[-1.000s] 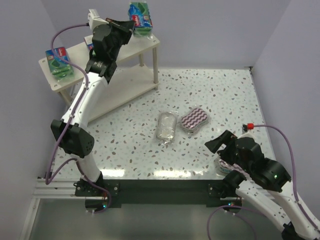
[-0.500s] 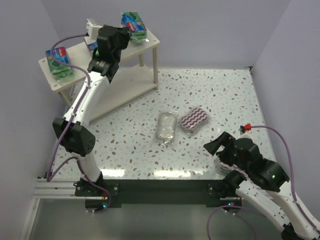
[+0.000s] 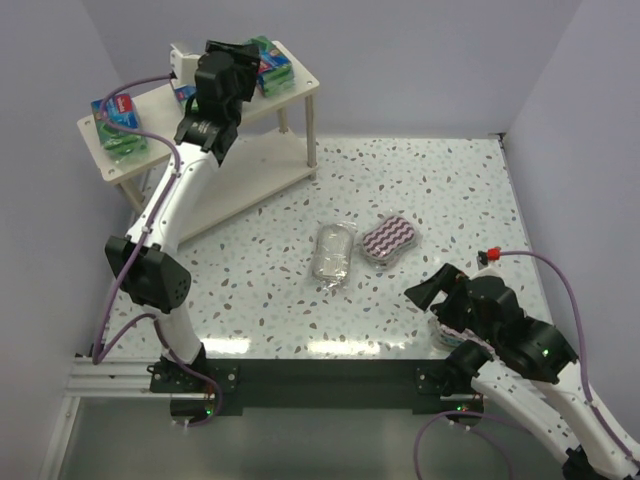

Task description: Place and organize the cleaning sponges onto the shelf

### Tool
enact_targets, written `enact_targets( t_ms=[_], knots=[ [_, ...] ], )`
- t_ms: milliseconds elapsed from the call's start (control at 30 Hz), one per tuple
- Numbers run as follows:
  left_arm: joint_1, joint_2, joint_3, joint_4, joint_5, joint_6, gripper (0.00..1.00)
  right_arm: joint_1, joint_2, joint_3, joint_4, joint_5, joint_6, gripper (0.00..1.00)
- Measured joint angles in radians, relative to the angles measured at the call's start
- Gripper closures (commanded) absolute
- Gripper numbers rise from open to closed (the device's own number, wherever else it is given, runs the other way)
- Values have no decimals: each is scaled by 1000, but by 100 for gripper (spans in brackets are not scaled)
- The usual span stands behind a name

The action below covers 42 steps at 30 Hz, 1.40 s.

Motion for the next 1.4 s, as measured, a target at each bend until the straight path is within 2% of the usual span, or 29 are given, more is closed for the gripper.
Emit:
enact_targets(
  t_ms=[33, 100, 133, 233, 433, 633, 800, 967, 1167, 1233, 1400],
  knots=[
    [0, 0, 4, 0, -2, -1, 28, 0, 0, 0, 0, 0, -1, 12],
    [-3, -1, 14, 0, -3, 6, 24, 0, 0, -2, 0, 0, -2, 12],
    [-3, -2, 17, 1, -4, 7, 18, 0, 0, -2, 0, 0, -2, 12],
    [-5, -15, 17, 7, -1, 29, 10, 0, 0, -2, 1, -1, -2, 12],
    [-11, -73, 6, 51, 66, 87, 8, 0, 0, -3, 7, 0, -3, 11],
    [-68, -234, -142, 192, 204, 171, 9, 0, 1, -19, 16, -3, -23, 11],
    [-197, -451, -416, 326, 370, 288, 10, 0, 58, -71, 87, -60, -70, 14],
    [-321, -684, -756, 376, 495, 400, 10, 0, 228, -160, 227, -151, -134, 18],
    [-406, -905, -1057, 260, 486, 533, 5, 0, 428, -172, 402, -198, -193, 20],
    [-411, -968, -1137, 206, 476, 558, 0, 0, 497, -153, 451, -205, -205, 20],
    [-411, -1056, -1279, 110, 443, 578, 0, 1, 713, -50, 564, -208, -232, 20]
  ],
)
